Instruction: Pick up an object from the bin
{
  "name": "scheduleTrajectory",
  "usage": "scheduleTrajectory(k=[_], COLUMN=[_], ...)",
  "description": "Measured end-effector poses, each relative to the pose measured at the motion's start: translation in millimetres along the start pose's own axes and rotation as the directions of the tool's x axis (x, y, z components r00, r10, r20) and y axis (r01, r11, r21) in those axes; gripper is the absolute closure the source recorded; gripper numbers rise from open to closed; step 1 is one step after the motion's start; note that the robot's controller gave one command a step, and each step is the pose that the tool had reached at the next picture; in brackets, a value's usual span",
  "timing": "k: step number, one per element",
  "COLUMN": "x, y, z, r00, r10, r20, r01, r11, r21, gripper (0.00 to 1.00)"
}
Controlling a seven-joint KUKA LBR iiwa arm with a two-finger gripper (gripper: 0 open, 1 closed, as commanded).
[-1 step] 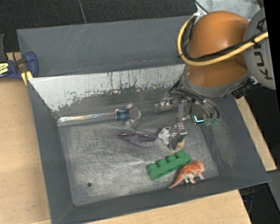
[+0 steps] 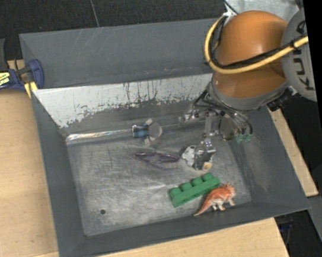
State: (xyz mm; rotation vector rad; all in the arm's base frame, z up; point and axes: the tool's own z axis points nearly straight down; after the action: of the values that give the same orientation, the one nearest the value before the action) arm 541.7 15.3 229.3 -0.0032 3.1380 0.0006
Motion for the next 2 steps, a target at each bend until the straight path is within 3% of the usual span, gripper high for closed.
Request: scheduleTrajectory(k=[1,2], x=[13.9,59.4], y=[-9.0,-26.6], z=[44.3,69.4], r00=[0.997,0.965], r10=[-0.079,-0.264], r20=[0.004,-0.006], r01=[0.079,0.264], r11=[0.997,0.965], r21=[0.001,-0.001], gripper=[0.00,0.00])
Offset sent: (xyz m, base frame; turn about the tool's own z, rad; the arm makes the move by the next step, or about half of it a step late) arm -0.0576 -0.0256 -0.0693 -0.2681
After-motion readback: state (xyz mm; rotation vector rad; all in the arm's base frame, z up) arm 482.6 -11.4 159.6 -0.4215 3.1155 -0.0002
